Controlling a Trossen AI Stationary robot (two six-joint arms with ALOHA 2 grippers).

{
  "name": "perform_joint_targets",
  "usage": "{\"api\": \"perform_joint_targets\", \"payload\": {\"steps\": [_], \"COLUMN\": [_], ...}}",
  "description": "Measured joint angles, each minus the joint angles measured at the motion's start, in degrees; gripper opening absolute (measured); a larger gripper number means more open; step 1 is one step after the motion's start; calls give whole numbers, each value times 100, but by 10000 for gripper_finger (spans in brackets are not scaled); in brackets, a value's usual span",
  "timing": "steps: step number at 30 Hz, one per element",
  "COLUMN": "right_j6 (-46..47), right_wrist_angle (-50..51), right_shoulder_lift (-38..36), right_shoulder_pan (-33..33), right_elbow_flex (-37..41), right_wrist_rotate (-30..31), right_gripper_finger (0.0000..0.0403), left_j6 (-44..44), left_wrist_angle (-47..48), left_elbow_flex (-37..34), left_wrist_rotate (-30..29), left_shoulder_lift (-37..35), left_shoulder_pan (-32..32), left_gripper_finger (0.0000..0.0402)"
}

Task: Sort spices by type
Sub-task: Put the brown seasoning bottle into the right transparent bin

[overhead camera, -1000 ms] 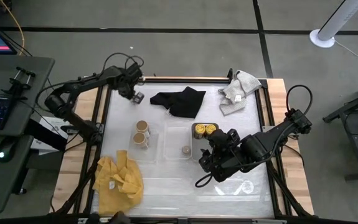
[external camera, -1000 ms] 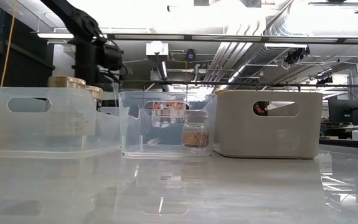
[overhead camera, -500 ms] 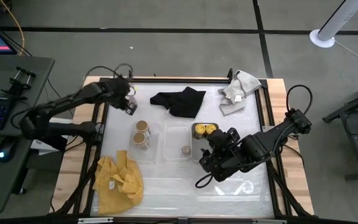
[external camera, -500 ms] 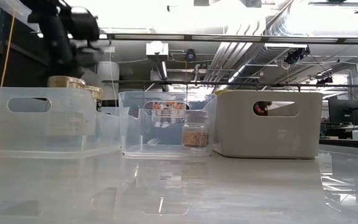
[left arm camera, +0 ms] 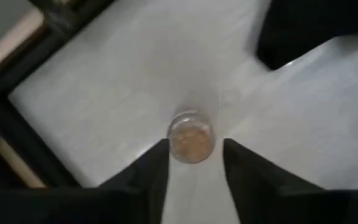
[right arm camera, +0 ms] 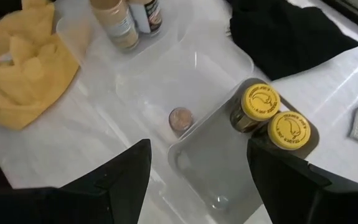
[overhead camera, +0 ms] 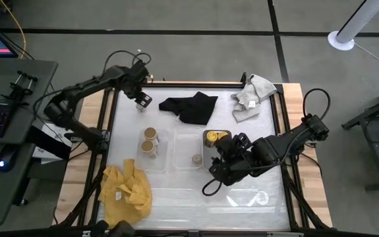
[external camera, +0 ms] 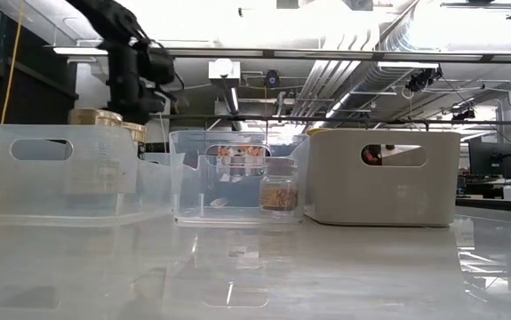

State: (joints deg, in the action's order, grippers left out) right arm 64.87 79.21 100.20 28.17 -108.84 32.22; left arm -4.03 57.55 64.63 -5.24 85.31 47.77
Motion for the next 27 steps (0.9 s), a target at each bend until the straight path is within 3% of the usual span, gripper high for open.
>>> {"api": "perform_joint_targets", "payload": {"steps": [6, 11, 27], "right_j6": [10, 54, 88], "right_wrist_angle": [6, 7, 10], "right_shoulder_lift": [0, 0, 0], "right_shoulder_pan": [109, 125, 124], "right_elbow_flex": [0, 0, 0], "right_wrist_rotate": [-117, -120, -100], "right_gripper_finger": [261, 261, 261], "left_j6": [-158, -237, -643], "left_wrist_angle": [542, 587, 522], "left_elbow_flex": [525, 521, 517], "left_wrist_rotate": [50, 431, 472], "left_shoulder_lift": [741, 1123, 2028], "left_shoulder_pan": [190, 247, 243], "left_gripper_finger": [236, 291, 303]}}
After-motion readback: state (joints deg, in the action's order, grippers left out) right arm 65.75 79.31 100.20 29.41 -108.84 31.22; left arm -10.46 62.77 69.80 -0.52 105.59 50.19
